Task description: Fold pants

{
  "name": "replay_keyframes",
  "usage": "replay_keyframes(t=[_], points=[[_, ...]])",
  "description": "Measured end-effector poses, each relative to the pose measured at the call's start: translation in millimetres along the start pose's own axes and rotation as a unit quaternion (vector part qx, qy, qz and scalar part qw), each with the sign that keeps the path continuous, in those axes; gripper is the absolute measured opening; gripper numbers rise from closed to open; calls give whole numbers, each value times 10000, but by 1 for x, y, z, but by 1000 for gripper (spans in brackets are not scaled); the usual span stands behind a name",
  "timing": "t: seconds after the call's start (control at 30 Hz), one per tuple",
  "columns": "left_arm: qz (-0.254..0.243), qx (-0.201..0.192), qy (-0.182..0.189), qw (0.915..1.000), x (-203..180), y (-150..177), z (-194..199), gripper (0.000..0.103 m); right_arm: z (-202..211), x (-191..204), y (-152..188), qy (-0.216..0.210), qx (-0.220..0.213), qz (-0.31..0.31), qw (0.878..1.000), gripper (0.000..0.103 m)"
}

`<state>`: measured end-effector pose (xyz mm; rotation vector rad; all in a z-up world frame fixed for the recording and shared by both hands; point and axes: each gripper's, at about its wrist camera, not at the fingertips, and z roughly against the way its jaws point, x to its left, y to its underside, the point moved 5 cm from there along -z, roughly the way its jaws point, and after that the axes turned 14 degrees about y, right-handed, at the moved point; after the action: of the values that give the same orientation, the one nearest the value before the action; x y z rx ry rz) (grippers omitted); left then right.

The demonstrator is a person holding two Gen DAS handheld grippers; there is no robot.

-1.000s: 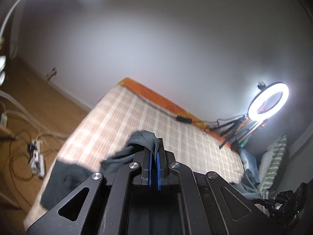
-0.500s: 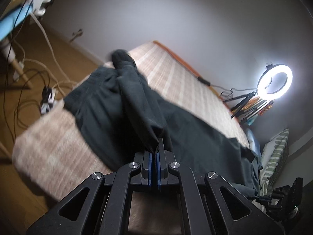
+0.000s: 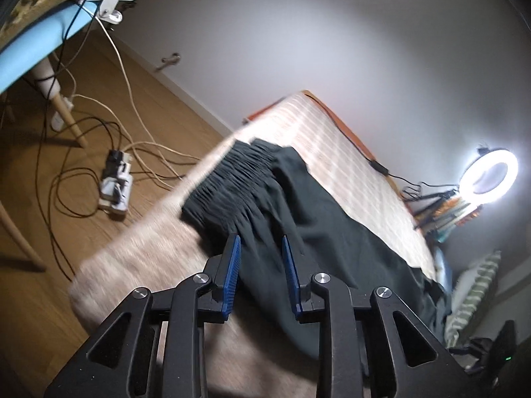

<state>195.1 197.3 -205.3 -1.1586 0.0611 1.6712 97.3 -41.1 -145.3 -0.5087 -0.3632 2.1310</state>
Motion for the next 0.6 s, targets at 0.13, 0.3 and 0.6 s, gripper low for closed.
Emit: replay_keyframes(t=[0.13, 0.3, 0.6], points=[[-63, 80, -368, 9993, 8, -7, -15, 24, -10, -24, -33, 269, -252, -300, 9989, 47], [-492, 64, -992, 9938, 12, -12, -29, 24, -58, -59, -63, 806, -182, -540, 9951, 56], [-997, -117, -1740, 9796, 19, -21, -38, 24, -88, -79, -58, 684, -41, -1309, 9890, 55]])
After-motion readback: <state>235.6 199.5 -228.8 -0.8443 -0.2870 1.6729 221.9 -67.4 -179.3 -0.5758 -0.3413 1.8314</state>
